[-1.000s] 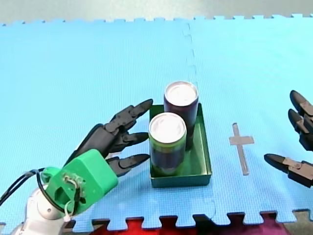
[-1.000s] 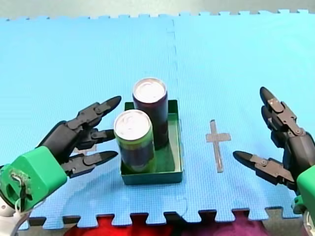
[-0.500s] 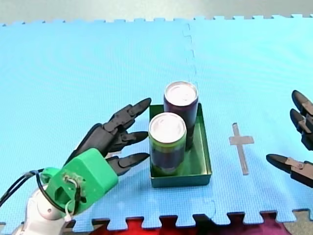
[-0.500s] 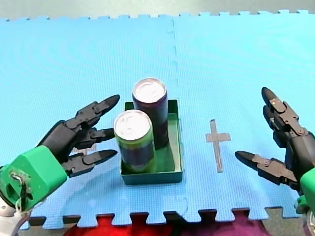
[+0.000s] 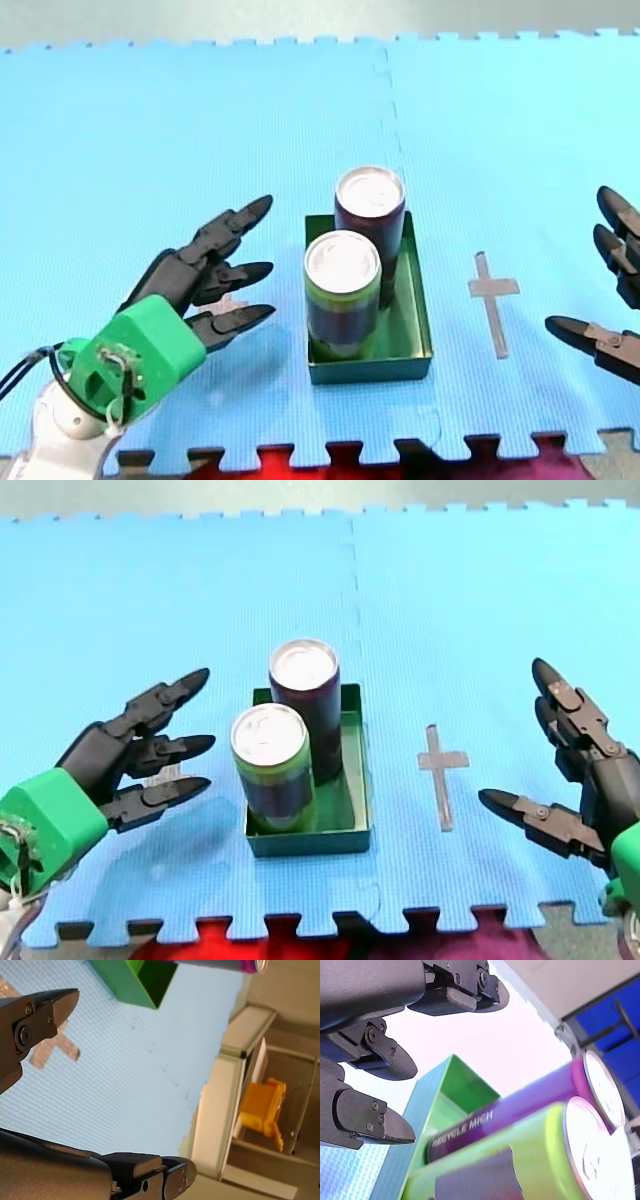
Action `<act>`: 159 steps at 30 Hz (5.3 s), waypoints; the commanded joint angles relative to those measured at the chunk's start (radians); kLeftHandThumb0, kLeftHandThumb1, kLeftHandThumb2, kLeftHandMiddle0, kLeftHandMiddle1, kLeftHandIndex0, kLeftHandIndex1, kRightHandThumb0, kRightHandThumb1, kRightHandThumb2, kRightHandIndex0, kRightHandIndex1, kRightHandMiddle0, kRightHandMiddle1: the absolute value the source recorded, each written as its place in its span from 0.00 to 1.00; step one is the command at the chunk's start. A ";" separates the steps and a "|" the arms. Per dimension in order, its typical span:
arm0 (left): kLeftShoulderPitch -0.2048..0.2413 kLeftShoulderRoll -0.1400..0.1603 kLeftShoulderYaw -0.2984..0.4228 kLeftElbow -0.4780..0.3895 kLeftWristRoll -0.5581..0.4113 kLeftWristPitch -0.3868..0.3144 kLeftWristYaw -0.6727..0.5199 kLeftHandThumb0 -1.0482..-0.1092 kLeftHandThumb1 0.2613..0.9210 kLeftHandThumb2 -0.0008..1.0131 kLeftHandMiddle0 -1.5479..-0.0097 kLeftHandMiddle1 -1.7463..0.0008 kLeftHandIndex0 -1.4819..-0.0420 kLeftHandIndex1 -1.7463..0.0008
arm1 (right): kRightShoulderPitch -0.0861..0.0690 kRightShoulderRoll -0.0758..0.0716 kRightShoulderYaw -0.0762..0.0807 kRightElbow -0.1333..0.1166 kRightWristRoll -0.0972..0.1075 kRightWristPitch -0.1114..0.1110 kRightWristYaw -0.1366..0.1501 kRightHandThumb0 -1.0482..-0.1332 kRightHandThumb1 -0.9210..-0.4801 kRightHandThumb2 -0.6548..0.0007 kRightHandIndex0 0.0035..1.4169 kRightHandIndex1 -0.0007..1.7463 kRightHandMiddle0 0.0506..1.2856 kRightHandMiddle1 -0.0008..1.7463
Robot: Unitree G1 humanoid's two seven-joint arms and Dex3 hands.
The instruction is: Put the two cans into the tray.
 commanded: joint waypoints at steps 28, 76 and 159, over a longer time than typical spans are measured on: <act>-0.160 -0.053 0.101 0.318 -0.063 -0.158 0.073 0.00 0.93 0.00 0.64 0.98 0.70 0.98 | -0.083 0.053 0.072 0.081 -0.076 -0.086 -0.050 0.25 0.42 0.99 0.28 0.02 0.25 0.01; -0.176 -0.026 0.109 0.403 -0.026 -0.274 0.073 0.00 0.93 0.01 0.61 0.99 0.67 0.99 | -0.099 0.025 0.059 0.123 -0.062 -0.099 -0.044 0.21 0.36 1.00 0.30 0.00 0.27 0.00; -0.193 0.101 0.227 0.704 -0.139 -0.462 -0.132 0.00 0.98 0.00 0.68 1.00 0.77 1.00 | -0.019 -0.025 -0.036 0.154 -0.044 -0.197 -0.084 0.21 0.27 1.00 0.29 0.00 0.28 0.00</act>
